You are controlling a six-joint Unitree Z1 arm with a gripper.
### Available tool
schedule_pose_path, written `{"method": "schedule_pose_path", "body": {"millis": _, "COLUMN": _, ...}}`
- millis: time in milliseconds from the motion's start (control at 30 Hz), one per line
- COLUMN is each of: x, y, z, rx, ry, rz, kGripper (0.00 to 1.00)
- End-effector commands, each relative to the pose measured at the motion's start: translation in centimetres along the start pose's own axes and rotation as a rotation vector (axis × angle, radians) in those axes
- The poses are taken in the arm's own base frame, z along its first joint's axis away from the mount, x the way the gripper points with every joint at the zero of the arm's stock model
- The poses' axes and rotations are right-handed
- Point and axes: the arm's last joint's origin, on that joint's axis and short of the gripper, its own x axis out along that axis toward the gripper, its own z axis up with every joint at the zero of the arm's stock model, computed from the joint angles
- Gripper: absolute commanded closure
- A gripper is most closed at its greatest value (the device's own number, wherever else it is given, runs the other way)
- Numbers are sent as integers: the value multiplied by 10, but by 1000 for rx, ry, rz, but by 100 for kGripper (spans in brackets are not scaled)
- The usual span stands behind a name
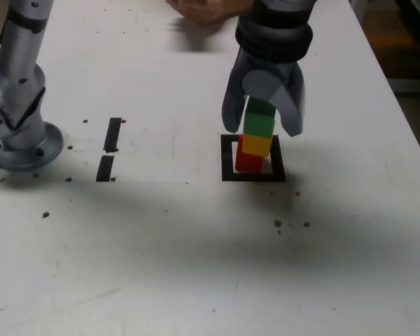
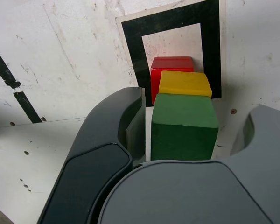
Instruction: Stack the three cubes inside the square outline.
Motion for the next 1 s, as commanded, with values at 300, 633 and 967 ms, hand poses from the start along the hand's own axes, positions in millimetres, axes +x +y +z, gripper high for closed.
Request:
{"method": "schedule_pose_path", "body": {"millis": 300, "x": -45, "y": -4, "z": -67, "rx": -16, "ry": -82, "rz": 76, "kGripper": 4}}
{"method": "schedule_pose_path", "body": {"millis": 633, "x": -20, "y": -11, "z": -140, "rx": -105, "ry": 14, "rz": 58, "kGripper": 3}}
{"method": "schedule_pose_path", "body": {"millis": 967, "x": 42, "y": -17, "z": -169, "rx": -145, "ry": -18, "rz": -31, "kGripper": 1}}
